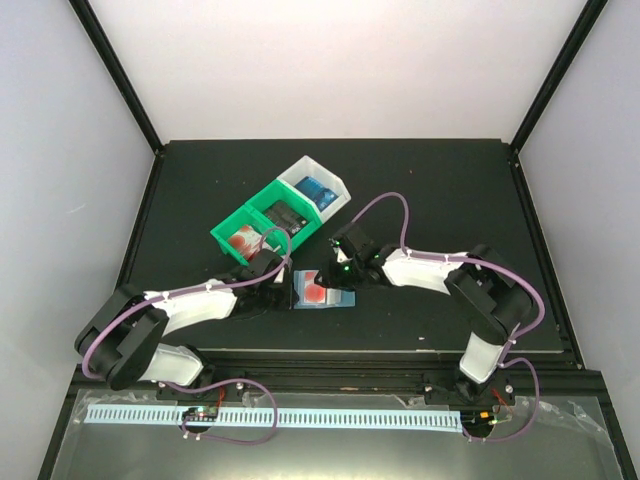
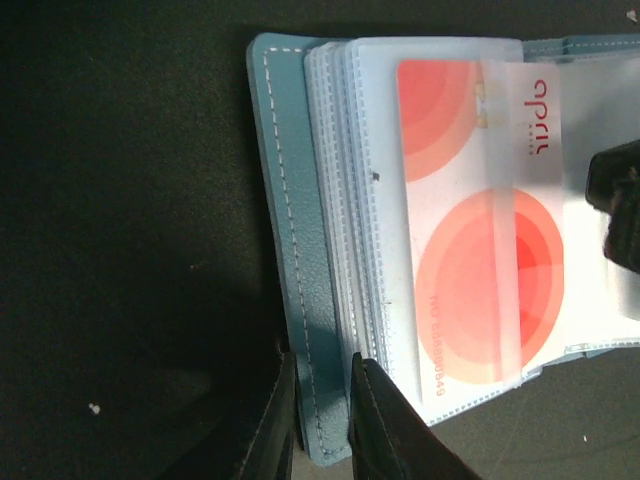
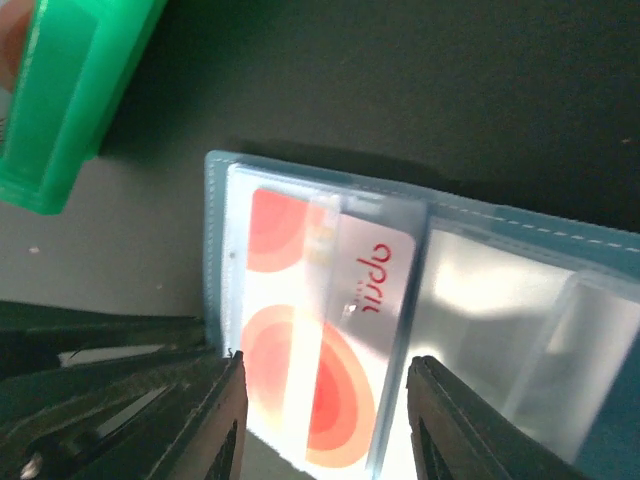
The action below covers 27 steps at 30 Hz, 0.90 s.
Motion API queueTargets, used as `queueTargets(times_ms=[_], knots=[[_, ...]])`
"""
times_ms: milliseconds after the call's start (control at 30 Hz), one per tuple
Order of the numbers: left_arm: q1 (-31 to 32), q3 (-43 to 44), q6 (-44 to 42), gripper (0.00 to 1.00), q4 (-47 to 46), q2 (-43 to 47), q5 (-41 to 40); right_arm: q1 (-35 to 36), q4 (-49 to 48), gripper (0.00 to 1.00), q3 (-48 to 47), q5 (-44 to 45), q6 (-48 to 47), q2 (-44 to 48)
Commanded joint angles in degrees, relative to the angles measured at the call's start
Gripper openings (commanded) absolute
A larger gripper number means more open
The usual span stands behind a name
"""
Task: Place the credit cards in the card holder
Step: Insert the credit card into the card holder.
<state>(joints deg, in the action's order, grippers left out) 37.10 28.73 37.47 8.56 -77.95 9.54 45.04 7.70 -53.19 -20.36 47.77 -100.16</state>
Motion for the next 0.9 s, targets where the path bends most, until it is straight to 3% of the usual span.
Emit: queueTargets(times_ms=[0, 133, 500, 700, 867], knots=[[0.4, 0.6, -1.1, 0.18, 0.6, 1.2, 1.9, 2.0, 10.4, 0.45, -3.7, 10.2, -1.8, -1.2], [0.3, 0.6, -1.1, 0.18, 0.2, 0.7, 2.4, 3.2, 10.9, 0.36, -5.5, 10.2, -1.9, -3.0], [0.5, -0.1, -1.1, 0.16, -1.5, -0.3, 3.7, 4.6, 6.7, 0.23, -6.1, 4.6, -2.8, -4.3], [0.5, -0.5, -1.2, 0.16, -3.0, -0.5, 5.0, 4.7, 4.3, 0.30, -6.2, 0.6, -3.2, -4.6], [0.5, -0.8, -0.8, 0.16, -3.3, -0.4, 5.1, 5.2, 10.1, 0.41, -7.8, 7.7, -3.5, -3.2]])
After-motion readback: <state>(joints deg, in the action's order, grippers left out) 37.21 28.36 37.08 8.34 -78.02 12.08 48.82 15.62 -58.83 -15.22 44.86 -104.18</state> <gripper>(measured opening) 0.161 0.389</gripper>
